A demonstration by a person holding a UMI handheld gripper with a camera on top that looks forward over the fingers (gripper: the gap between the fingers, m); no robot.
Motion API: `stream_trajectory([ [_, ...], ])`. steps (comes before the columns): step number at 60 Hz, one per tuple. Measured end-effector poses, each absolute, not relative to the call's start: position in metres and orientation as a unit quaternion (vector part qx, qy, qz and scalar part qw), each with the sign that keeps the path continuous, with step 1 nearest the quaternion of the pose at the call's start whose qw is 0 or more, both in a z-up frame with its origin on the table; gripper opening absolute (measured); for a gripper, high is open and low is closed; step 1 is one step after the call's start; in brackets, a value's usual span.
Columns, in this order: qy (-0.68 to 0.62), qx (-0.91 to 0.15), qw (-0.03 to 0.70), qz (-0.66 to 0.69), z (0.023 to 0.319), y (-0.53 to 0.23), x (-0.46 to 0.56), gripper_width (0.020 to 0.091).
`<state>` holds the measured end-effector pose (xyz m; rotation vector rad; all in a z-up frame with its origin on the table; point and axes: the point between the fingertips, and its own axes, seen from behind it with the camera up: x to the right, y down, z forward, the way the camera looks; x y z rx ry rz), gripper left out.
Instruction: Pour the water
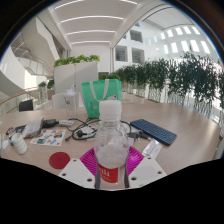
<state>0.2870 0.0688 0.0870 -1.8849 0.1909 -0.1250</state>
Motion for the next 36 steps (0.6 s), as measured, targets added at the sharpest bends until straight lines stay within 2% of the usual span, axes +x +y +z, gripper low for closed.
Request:
stream_trajectory([
  [11,-0.047,-0.786,0.601,-0.133,0.192,0.109,0.205,0.0324],
  [15,-0.123,-0.778,0.588,-0.185,0.211,0.123,0.161,0.0323],
  [23,-0.303,-0.734,0.520,-0.314,0.204,0.150,0.065,0.0323],
  [27,-0.388,-0.693,0.473,-0.380,0.188,0.169,0.027,0.0322],
  [36,-0.546,-0.544,0.361,-0.525,0.168,0.190,-0.024,0.0325],
])
